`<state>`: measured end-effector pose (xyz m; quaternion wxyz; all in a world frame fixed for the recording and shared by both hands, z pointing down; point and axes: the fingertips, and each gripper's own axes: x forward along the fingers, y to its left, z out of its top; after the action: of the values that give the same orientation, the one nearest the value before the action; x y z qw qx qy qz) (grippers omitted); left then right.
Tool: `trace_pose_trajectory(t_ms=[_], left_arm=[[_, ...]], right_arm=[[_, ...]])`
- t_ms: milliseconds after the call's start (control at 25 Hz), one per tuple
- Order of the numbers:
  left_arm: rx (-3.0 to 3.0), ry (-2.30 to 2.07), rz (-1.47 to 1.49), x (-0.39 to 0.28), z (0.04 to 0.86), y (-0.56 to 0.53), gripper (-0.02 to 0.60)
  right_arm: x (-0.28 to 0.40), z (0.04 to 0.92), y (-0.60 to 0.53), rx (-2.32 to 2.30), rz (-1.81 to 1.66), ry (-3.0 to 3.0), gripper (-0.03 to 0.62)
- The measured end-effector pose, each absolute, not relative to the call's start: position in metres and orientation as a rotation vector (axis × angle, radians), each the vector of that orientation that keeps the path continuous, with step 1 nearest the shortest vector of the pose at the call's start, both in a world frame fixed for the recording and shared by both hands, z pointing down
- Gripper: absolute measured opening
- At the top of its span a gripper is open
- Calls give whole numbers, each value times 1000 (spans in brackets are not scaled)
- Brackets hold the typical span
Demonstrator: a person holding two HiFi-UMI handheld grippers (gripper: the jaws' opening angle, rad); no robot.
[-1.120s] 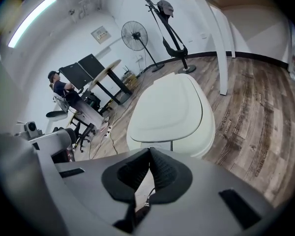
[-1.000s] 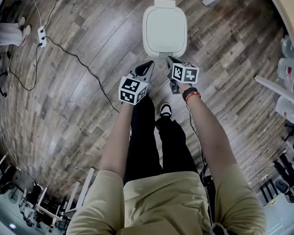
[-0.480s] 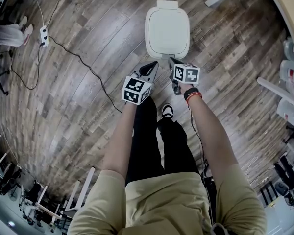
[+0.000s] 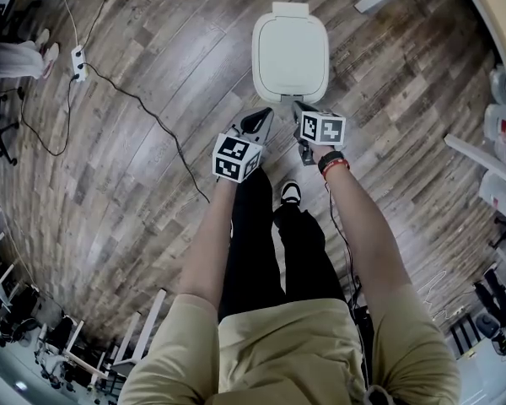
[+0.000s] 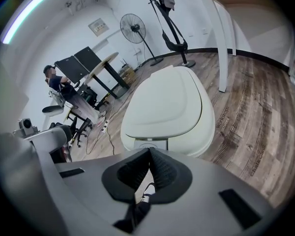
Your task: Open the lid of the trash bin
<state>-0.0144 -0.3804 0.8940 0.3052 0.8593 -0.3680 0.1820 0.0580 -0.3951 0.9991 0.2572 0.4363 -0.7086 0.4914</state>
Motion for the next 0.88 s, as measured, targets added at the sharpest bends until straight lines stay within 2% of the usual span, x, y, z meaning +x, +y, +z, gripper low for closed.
trace_pose_trajectory(t_ms=[400,560,880], left_arm=[[2259,-961,489,-22,901,-375,23],[2243,-958,491,-28,899,-375,23],[2182,-974,472,-36,858,-362,23]], right_arm=[[56,1002,-397,1197,1325,-1940,14],[56,996,-399,1250,1452,-1942,15],[57,940,-391,1209,1452,-1952,15]])
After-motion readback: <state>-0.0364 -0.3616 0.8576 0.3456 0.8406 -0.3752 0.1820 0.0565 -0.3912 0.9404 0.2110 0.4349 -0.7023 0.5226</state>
